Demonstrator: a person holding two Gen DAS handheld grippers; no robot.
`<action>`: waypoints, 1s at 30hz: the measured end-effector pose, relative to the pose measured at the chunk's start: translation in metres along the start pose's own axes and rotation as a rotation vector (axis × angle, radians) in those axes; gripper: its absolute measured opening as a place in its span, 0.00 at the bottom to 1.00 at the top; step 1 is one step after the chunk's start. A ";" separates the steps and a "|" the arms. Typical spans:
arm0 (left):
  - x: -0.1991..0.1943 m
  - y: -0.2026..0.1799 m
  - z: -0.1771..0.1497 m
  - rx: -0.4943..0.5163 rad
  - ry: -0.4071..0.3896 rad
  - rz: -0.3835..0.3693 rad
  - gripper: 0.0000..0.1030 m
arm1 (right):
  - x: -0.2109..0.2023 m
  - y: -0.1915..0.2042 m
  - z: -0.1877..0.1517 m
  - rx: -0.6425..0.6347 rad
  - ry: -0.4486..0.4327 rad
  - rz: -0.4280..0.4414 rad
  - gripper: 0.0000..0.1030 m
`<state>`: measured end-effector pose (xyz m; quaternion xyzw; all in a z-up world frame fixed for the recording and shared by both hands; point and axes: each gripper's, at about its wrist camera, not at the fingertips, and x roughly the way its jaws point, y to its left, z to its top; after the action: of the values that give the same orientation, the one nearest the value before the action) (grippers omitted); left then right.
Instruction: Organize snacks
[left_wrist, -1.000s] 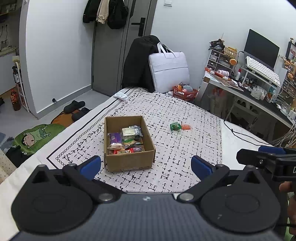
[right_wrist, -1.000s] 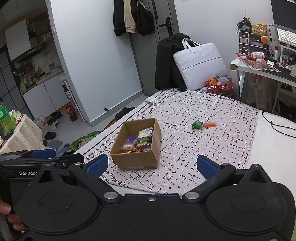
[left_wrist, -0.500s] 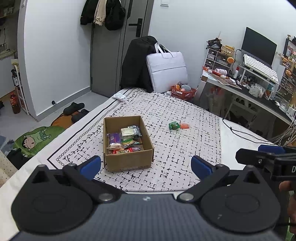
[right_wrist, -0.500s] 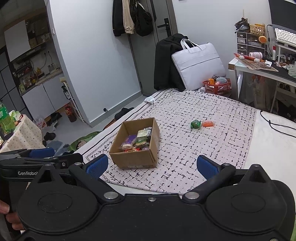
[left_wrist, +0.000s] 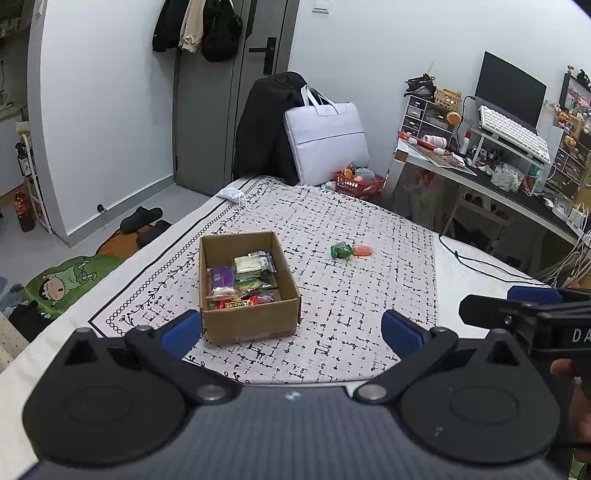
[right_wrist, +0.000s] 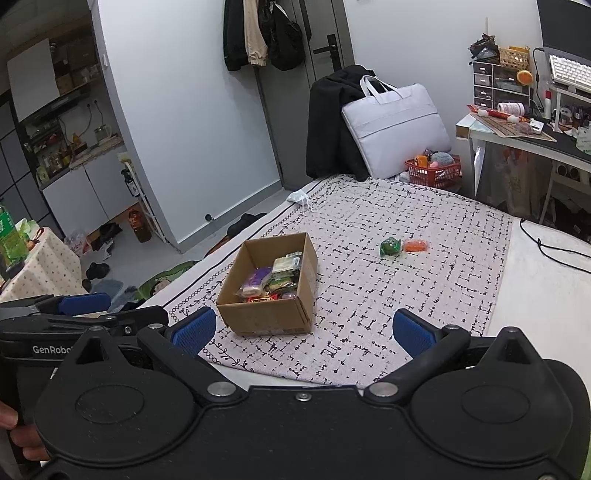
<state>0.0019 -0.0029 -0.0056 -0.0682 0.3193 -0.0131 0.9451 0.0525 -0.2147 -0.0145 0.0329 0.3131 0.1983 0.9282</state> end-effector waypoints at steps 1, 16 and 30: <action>0.001 0.001 0.000 -0.004 0.001 0.000 1.00 | 0.001 0.001 0.000 0.000 0.005 0.001 1.00; 0.015 0.005 -0.002 -0.021 0.015 -0.010 1.00 | 0.020 -0.006 -0.004 0.020 0.045 0.000 1.00; 0.051 0.003 0.007 -0.035 0.046 0.001 1.00 | 0.052 -0.029 0.001 0.065 0.078 0.000 1.00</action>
<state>0.0466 -0.0023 -0.0307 -0.0843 0.3413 -0.0088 0.9361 0.1013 -0.2212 -0.0489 0.0551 0.3554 0.1892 0.9137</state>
